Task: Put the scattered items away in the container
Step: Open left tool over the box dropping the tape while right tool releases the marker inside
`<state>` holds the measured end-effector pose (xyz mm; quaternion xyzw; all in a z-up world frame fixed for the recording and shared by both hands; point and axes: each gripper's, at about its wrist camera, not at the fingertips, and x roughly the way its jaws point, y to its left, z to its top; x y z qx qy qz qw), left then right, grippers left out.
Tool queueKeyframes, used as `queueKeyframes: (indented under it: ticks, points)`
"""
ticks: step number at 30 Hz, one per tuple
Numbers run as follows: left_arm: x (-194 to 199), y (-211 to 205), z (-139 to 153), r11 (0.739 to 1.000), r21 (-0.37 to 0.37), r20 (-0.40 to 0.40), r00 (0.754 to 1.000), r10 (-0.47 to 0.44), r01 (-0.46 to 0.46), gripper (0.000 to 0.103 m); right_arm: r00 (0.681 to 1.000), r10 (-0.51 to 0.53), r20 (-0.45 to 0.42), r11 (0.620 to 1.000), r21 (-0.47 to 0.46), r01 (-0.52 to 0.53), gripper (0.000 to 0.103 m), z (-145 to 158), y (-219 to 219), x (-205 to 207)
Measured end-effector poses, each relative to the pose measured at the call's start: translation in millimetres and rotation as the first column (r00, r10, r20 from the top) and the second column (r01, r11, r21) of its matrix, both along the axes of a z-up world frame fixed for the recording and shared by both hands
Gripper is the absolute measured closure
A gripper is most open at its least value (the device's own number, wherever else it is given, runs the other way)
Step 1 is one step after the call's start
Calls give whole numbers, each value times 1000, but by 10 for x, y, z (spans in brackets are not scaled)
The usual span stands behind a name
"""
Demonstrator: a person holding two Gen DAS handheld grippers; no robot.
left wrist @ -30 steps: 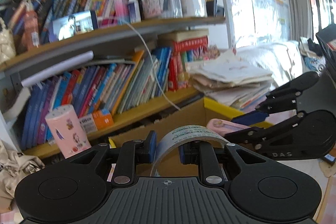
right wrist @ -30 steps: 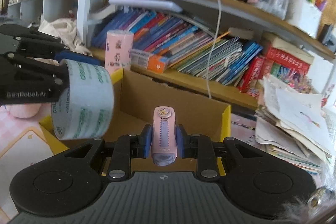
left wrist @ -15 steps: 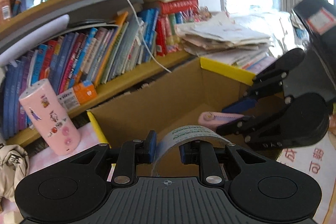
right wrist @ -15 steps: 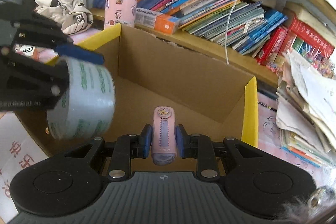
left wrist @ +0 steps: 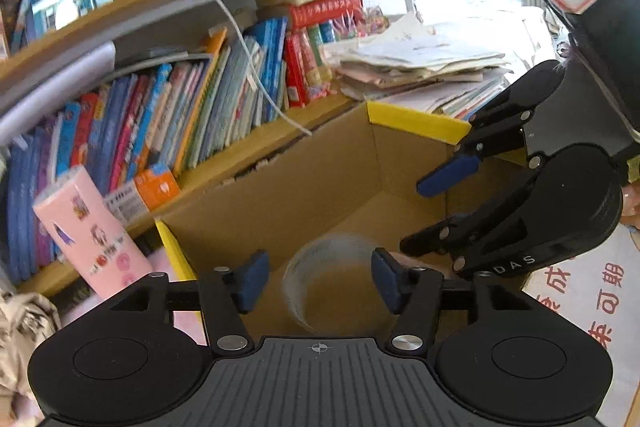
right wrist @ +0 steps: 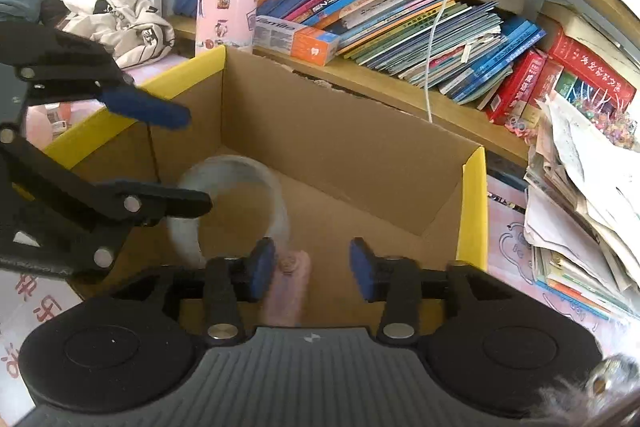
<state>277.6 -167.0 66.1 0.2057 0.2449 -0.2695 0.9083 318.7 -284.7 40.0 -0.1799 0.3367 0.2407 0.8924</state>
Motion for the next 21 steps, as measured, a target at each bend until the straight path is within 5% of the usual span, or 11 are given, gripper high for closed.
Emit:
queueKeyframes:
  ticks: [3, 5, 21]
  points:
    - [-55, -9, 44, 1000, -3, 24, 1000, 3, -3, 33, 1000, -12, 15, 1000, 11, 11, 50, 44, -39, -37]
    - [-101, -7, 74, 1000, -7, 38, 999, -5, 5, 19, 999, -18, 31, 1000, 23, 18, 37, 81, -65, -78]
    - [-681, 112, 367, 999, -44, 218, 976, -7, 17, 7, 976, -69, 207, 992, 114, 46, 11, 485, -231, -665]
